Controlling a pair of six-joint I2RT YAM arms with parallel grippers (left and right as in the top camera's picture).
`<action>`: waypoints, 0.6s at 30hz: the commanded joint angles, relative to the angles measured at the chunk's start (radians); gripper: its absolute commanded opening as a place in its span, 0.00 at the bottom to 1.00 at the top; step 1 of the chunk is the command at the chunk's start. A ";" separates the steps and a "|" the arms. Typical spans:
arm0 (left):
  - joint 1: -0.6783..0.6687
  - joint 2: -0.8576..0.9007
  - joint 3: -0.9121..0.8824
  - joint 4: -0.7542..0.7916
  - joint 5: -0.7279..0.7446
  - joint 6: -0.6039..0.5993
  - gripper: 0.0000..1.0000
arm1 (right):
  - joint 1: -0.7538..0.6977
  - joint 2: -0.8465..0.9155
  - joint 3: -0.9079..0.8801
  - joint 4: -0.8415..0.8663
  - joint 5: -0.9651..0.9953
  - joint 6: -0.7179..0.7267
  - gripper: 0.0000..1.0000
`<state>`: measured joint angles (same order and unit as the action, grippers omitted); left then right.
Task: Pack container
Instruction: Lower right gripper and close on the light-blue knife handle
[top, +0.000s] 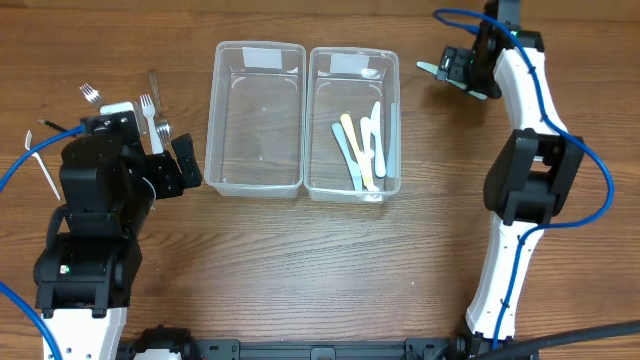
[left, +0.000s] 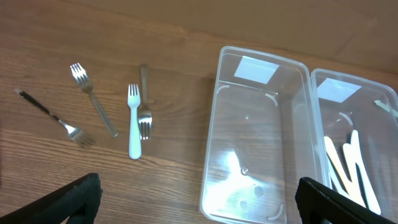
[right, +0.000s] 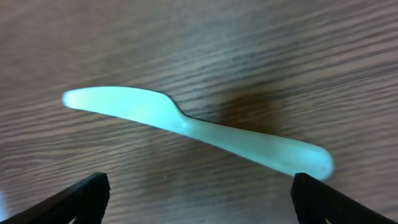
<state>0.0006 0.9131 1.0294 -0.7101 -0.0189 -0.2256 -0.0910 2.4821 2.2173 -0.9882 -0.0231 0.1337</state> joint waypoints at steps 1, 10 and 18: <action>0.006 0.002 0.024 0.005 0.009 0.024 1.00 | -0.003 0.010 0.002 0.040 -0.009 -0.011 0.96; 0.006 0.002 0.024 0.004 0.011 0.023 1.00 | -0.003 0.046 0.002 0.085 -0.042 -0.011 0.96; 0.006 0.002 0.023 0.013 0.011 0.020 1.00 | -0.003 0.064 0.001 0.059 -0.043 -0.058 0.96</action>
<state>0.0006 0.9131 1.0294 -0.7094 -0.0189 -0.2260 -0.0910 2.5282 2.2158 -0.9127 -0.0532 0.1158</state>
